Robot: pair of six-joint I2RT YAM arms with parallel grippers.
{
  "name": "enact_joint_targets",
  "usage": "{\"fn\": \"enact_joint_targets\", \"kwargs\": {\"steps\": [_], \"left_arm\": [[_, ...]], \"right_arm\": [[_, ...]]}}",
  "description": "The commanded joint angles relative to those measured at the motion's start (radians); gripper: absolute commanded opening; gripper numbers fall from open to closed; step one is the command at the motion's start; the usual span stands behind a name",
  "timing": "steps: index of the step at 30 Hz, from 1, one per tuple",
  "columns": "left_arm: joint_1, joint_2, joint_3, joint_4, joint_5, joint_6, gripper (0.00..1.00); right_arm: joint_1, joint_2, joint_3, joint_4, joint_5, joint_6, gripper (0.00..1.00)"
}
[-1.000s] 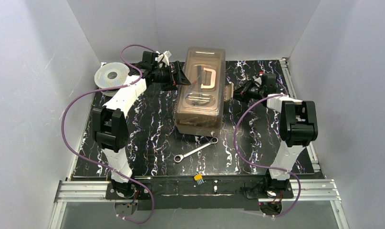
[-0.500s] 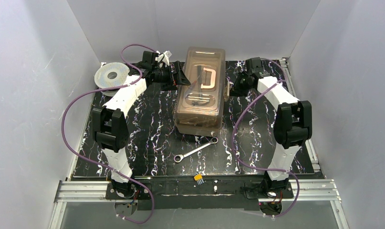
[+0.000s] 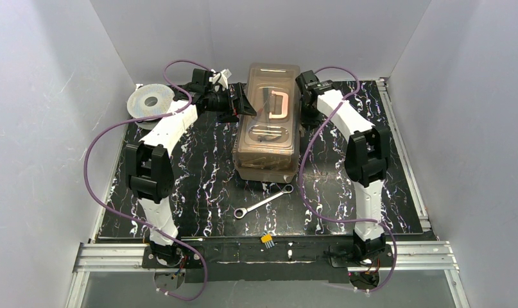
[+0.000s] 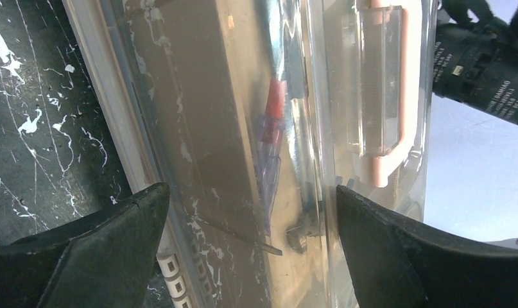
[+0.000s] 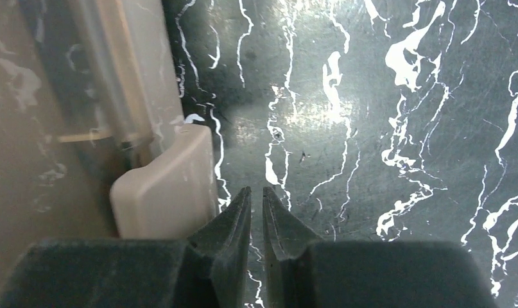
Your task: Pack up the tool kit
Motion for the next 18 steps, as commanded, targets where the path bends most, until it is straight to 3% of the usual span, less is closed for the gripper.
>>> {"fn": "enact_joint_targets", "kwargs": {"steps": [1, 5, 11, 18], "left_arm": [[0.001, 0.042, 0.004, -0.074, -0.048, 0.044, 0.98], [0.001, 0.054, 0.008, -0.076, -0.037, 0.04, 0.98], [-0.006, 0.058, 0.012, -0.083, -0.041, 0.043, 0.98], [-0.013, 0.069, 0.015, -0.089, -0.044, 0.05, 0.98]], "right_arm": [[0.043, 0.032, 0.027, 0.01, -0.029, 0.015, 0.21], [0.035, 0.02, -0.021, 0.09, -0.124, 0.013, 0.21], [0.032, -0.132, -0.262, 0.416, -0.269, 0.052, 0.21], [0.031, -0.147, -0.291, 0.55, -0.419, 0.077, 0.2]]}}
